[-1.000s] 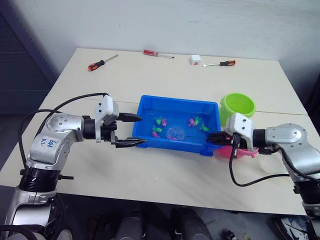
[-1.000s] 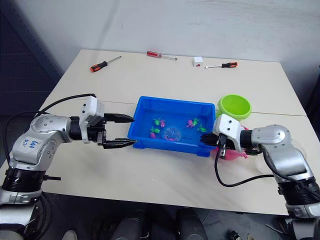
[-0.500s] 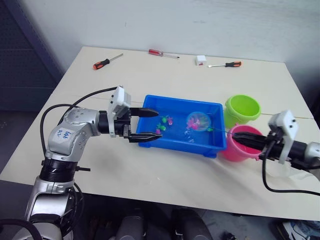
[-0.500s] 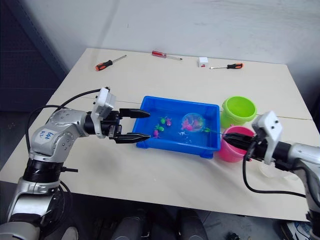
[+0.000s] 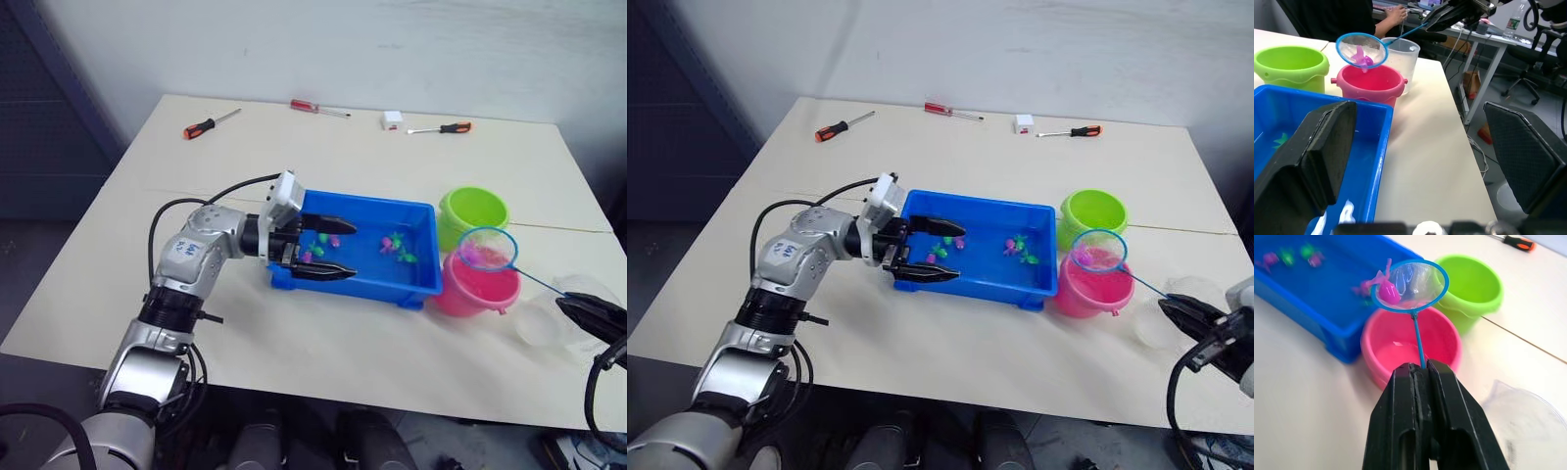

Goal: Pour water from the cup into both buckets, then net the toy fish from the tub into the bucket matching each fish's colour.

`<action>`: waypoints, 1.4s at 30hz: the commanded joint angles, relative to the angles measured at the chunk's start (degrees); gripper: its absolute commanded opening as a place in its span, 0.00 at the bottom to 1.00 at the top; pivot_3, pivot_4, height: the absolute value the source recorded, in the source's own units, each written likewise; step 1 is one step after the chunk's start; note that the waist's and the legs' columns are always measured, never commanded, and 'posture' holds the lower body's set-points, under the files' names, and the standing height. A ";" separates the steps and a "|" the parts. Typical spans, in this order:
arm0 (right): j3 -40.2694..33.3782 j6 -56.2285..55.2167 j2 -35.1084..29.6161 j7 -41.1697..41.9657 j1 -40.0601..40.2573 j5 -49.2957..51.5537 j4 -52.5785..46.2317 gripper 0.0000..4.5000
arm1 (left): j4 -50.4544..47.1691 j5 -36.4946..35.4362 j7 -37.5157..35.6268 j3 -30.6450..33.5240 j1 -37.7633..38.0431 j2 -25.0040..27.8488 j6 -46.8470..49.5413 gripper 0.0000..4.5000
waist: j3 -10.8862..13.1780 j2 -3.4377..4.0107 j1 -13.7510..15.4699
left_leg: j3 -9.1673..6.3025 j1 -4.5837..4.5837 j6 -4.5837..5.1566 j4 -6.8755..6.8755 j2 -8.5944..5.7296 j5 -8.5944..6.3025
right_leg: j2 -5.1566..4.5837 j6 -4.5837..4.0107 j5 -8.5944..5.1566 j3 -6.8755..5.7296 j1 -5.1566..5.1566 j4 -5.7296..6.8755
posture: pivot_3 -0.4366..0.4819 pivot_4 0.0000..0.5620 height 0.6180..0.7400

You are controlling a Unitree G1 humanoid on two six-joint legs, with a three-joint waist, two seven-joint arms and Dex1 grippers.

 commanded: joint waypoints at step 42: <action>32.67 -39.62 -11.45 -2.89 -23.61 -37.61 12.68 0.00 | 0.84 4.51 3.11 2.85 1.13 4.49 -3.17 0.99 | 0.00 0.00 -0.37 | 0.07 0.52 -0.18 -0.04 0.09 0.01 | 0.08 -0.01 -0.01 0.13 0.42 -0.01 | 0.48 0.27 1.00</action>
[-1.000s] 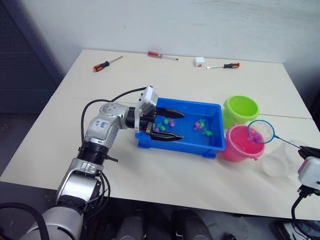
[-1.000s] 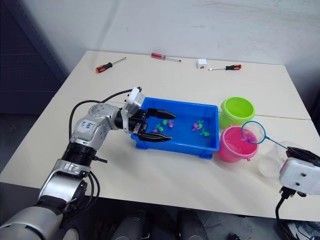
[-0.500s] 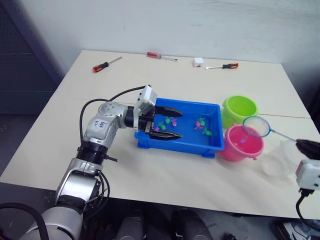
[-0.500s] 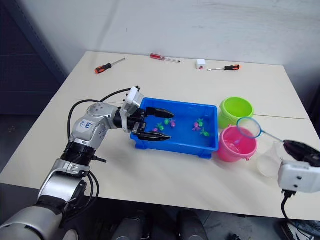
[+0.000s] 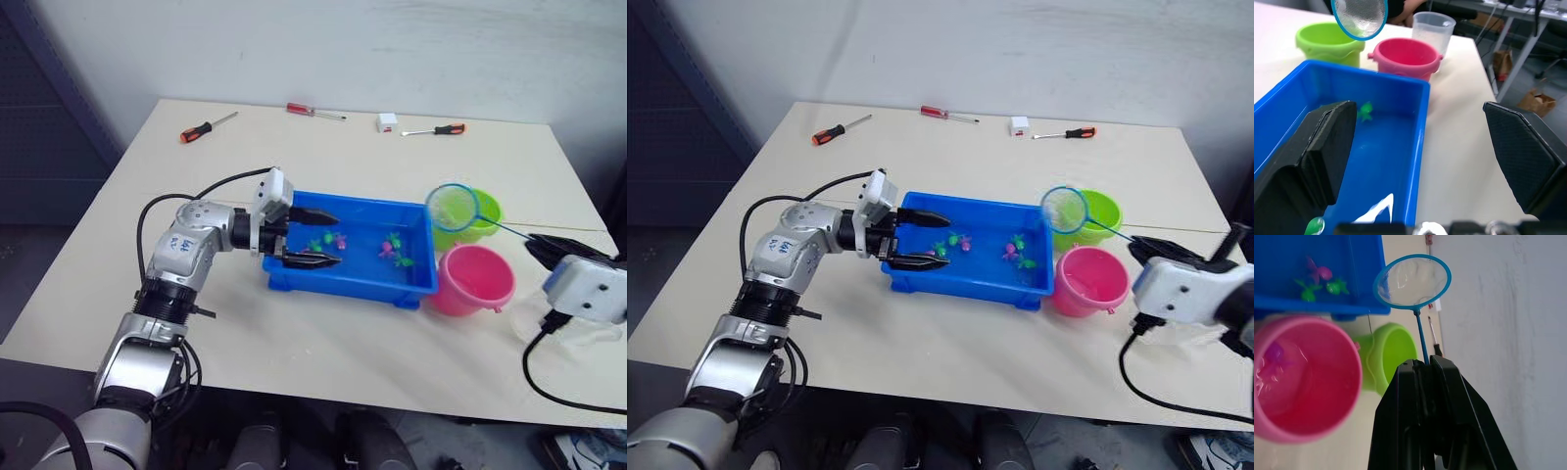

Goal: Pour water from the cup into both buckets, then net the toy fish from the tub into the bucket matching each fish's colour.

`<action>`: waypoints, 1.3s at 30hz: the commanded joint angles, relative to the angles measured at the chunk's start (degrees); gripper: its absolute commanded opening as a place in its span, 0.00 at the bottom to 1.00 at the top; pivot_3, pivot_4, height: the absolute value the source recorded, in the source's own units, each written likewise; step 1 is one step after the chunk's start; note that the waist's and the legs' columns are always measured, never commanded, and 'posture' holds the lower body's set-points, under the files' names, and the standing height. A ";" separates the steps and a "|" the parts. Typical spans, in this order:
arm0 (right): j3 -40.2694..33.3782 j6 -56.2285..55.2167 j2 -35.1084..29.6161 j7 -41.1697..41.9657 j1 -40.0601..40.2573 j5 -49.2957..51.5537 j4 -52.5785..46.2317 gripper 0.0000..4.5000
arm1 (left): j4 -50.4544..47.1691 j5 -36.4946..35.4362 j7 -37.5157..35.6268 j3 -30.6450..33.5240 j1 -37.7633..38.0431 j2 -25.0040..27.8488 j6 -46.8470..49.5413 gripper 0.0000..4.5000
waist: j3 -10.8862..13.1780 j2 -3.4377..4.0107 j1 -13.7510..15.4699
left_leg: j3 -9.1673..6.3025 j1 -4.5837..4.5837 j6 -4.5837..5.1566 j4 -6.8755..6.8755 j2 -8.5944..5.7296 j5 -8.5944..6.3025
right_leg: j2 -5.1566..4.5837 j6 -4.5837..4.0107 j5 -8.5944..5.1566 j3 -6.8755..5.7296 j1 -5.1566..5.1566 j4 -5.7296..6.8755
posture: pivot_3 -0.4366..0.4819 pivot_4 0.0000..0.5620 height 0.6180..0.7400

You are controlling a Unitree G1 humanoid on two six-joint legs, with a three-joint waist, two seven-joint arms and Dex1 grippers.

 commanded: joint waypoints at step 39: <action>30.16 -9.98 -6.12 4.43 -22.38 -13.74 19.32 0.00 | -16.48 -2.00 7.35 4.47 8.19 4.19 6.61 0.99 | 0.00 0.00 0.25 | -0.01 -0.12 0.07 0.01 -0.03 -0.03 | -0.07 -0.01 -0.01 -0.07 -0.09 -0.06 | 0.48 0.27 1.00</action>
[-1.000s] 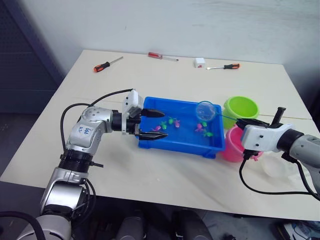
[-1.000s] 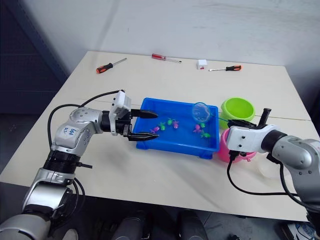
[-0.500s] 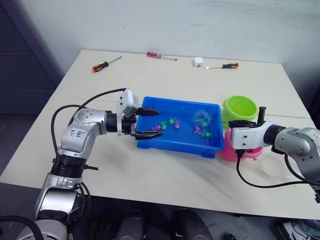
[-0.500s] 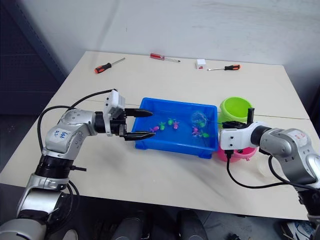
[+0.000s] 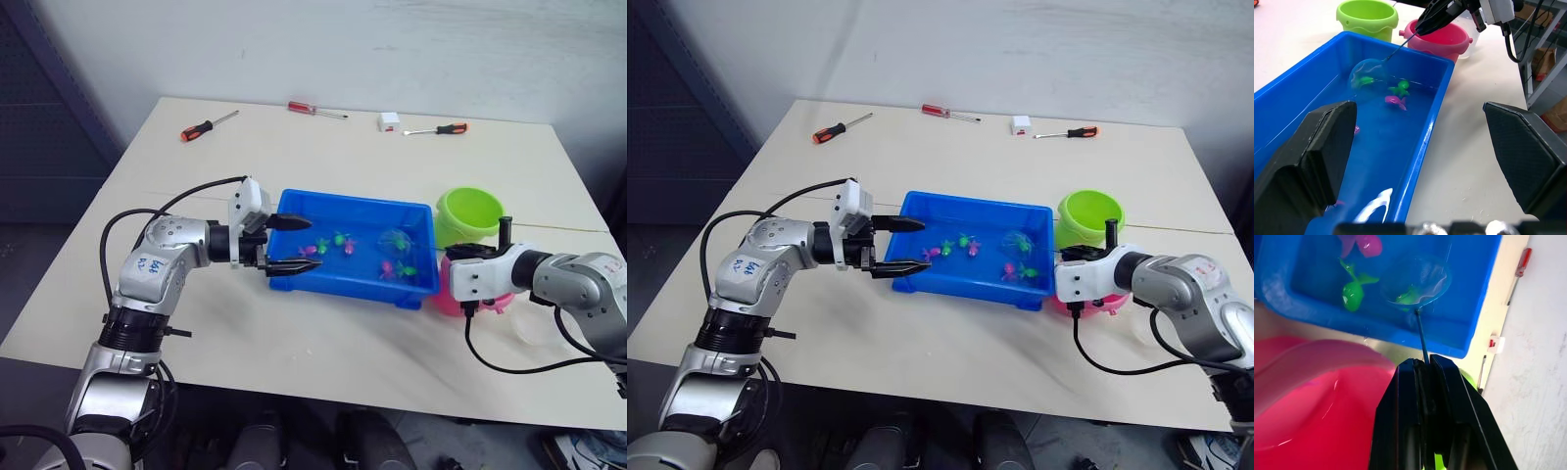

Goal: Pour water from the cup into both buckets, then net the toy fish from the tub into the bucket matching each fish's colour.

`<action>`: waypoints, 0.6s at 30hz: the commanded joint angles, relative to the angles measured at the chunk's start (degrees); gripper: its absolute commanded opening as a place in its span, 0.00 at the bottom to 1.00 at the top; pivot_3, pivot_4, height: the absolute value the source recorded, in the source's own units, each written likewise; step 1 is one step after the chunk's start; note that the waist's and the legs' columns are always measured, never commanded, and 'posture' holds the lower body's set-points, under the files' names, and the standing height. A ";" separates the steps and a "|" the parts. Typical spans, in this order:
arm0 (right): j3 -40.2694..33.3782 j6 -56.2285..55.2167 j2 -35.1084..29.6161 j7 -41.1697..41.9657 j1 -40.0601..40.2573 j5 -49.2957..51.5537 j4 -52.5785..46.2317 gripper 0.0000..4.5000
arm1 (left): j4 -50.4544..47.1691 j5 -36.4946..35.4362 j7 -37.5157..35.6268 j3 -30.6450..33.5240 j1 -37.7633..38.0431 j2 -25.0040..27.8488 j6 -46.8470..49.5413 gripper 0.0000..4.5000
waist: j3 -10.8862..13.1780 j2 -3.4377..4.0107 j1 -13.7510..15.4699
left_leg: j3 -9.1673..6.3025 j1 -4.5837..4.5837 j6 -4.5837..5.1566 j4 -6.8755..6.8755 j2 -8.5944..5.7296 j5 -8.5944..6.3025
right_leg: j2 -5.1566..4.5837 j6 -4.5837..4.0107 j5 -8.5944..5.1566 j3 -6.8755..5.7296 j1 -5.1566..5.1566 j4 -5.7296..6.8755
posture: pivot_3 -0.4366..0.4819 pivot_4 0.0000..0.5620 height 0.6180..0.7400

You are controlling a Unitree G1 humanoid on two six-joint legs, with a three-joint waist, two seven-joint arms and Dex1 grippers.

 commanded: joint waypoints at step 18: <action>-3.48 11.04 -2.44 12.55 3.62 13.71 -10.90 0.00 | -5.10 -1.22 -0.94 0.43 2.63 0.96 -0.05 0.99 | 0.00 0.00 0.08 | -0.02 0.00 0.02 -0.01 0.00 -0.02 | -0.03 0.00 0.00 -0.01 0.02 -0.03 | 0.48 0.27 1.00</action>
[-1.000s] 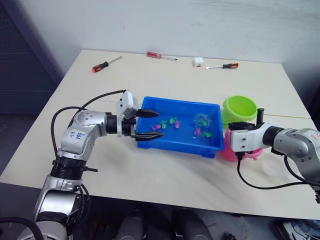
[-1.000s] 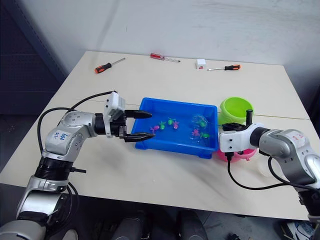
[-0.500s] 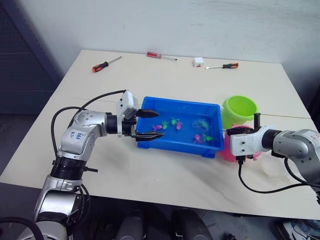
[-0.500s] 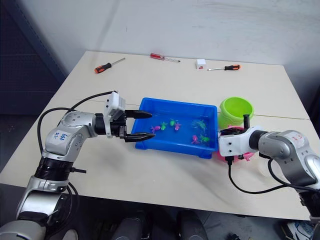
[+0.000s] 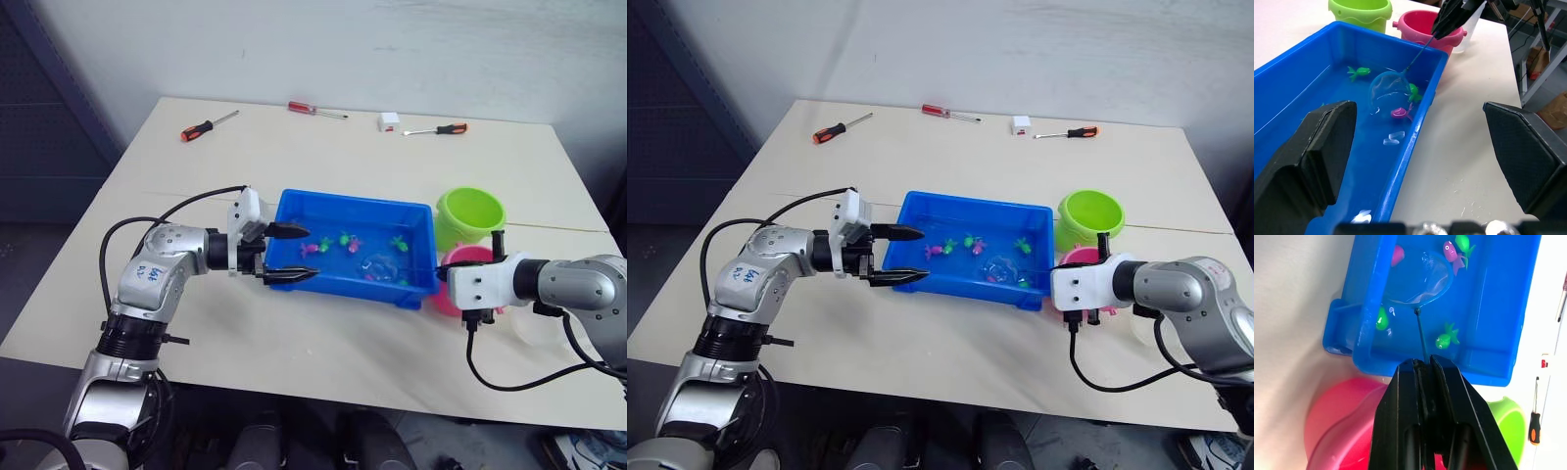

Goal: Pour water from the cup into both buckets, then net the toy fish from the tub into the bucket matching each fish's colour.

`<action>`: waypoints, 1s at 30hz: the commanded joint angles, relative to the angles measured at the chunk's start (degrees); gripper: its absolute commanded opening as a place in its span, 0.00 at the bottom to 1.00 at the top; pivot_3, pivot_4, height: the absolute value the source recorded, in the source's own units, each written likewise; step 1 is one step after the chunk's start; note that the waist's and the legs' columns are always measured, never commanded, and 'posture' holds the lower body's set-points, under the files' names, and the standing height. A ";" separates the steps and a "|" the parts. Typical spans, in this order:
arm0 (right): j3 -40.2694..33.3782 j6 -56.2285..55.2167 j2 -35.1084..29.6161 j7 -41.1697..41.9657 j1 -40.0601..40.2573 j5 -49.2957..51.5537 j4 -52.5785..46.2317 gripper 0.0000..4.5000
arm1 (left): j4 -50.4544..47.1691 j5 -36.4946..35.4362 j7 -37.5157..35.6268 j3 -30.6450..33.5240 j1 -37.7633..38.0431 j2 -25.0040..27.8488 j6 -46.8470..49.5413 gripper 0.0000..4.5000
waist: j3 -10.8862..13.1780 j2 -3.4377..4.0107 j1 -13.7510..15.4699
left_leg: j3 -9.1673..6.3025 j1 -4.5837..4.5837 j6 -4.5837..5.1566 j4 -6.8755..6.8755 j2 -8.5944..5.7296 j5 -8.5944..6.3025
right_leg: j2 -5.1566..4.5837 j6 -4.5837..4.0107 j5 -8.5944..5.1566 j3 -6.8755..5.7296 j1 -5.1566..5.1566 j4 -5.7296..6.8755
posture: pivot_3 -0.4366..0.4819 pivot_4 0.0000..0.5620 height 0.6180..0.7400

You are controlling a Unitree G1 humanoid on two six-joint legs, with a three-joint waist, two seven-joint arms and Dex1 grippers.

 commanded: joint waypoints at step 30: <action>-17.18 48.03 15.90 -6.09 2.95 36.71 -14.02 0.00 | -2.13 -3.86 -0.73 2.41 0.35 2.61 1.28 0.99 | 0.00 0.00 0.07 | -0.09 -0.08 0.06 -0.06 0.01 -0.06 | -0.07 -0.01 0.00 -0.10 -0.01 -0.09 | 0.48 0.27 1.00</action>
